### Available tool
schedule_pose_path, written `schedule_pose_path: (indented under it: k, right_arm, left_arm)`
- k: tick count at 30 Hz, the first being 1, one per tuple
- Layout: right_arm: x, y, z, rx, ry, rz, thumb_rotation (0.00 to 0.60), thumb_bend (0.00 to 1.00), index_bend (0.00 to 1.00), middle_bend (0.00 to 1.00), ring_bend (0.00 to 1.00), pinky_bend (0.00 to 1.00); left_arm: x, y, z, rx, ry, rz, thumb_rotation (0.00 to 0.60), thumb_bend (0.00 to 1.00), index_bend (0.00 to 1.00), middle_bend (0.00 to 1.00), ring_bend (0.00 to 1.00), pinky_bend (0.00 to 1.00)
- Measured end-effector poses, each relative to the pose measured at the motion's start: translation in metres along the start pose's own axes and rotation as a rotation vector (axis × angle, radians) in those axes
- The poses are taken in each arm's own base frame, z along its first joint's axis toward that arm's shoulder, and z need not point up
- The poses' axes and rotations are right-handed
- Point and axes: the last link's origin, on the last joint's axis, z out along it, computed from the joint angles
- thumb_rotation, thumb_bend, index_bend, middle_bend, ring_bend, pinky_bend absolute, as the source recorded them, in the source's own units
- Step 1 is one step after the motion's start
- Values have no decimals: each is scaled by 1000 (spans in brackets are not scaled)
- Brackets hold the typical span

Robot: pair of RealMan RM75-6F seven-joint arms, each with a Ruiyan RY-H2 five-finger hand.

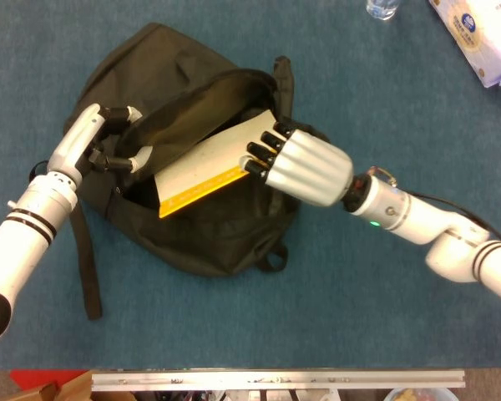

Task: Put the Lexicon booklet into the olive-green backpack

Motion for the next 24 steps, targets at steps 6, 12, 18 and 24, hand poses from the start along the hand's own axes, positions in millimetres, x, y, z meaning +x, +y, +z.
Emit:
schedule_pose_path:
  k: [6,12,18,24]
  right_arm:
    - [-13,-16,11,5,-8,20,600,355,939,814,681,749]
    - [-25,-25,3,44,-68,20,600,355,939,814,681,749]
    - [-36,-28,-11,59,-135,20,600,355,939,814,681,749]
    - [-38,-32,-11,35,-143,11,600,355,939,814,681,749]
  left_arm:
    - [4,-2,-1,12,1,-17,600,452,720,521,390,295]
    - [6,-4,-1,19,1,-22,600,452,720,519,390,295]
    - [6,-6,-2,25,-6,-21,600,452,720,513,390,295]
    - [4,-5,-5,25,-15,-16,600,453,718,507,390,295]
